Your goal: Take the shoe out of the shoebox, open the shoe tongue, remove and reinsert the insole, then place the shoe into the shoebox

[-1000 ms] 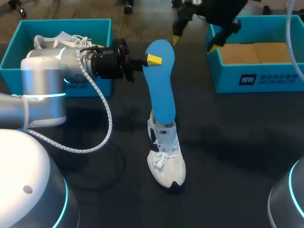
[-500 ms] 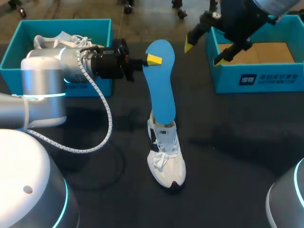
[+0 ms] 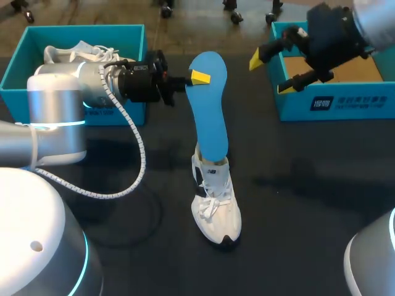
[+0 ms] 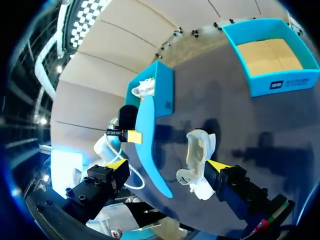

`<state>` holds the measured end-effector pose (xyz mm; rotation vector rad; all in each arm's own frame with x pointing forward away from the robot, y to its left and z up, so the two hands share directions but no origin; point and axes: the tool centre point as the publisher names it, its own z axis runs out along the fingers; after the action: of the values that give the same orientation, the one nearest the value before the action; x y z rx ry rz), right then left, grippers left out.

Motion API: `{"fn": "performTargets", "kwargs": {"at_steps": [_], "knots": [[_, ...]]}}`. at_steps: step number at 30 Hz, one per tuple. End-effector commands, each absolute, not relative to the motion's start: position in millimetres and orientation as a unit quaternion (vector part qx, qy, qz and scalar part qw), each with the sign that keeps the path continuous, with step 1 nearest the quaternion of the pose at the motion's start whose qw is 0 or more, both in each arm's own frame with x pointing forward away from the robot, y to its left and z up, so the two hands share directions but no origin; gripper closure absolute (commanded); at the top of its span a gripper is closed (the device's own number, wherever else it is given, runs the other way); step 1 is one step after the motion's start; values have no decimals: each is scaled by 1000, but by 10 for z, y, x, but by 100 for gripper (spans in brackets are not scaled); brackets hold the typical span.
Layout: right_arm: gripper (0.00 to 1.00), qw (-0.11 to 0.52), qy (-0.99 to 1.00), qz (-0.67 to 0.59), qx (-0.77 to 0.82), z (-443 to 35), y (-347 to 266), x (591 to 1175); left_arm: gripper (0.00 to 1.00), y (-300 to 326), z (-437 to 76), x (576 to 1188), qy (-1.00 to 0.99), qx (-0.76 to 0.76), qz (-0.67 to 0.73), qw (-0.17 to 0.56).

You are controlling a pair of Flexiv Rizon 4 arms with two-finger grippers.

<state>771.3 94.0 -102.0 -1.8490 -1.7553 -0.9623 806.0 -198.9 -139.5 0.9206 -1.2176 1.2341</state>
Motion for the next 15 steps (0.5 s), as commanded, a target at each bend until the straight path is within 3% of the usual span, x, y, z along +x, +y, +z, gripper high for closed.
{"fn": "performTargets", "kwargs": {"at_steps": [1,2,15], "knots": [[0,276,-624,-374,-628,-1103,907,7725,100,-1989,-1400,8061,-516,389,523,556],[0,258,-651,-333,-632,-1115,919,7736,100,-1989,-1400,8061,-516,389,523,556],[0,258,-651,-333,-632,-1115,919,7736,100,-1989,-1400,8061,-516,389,523,556]]}}
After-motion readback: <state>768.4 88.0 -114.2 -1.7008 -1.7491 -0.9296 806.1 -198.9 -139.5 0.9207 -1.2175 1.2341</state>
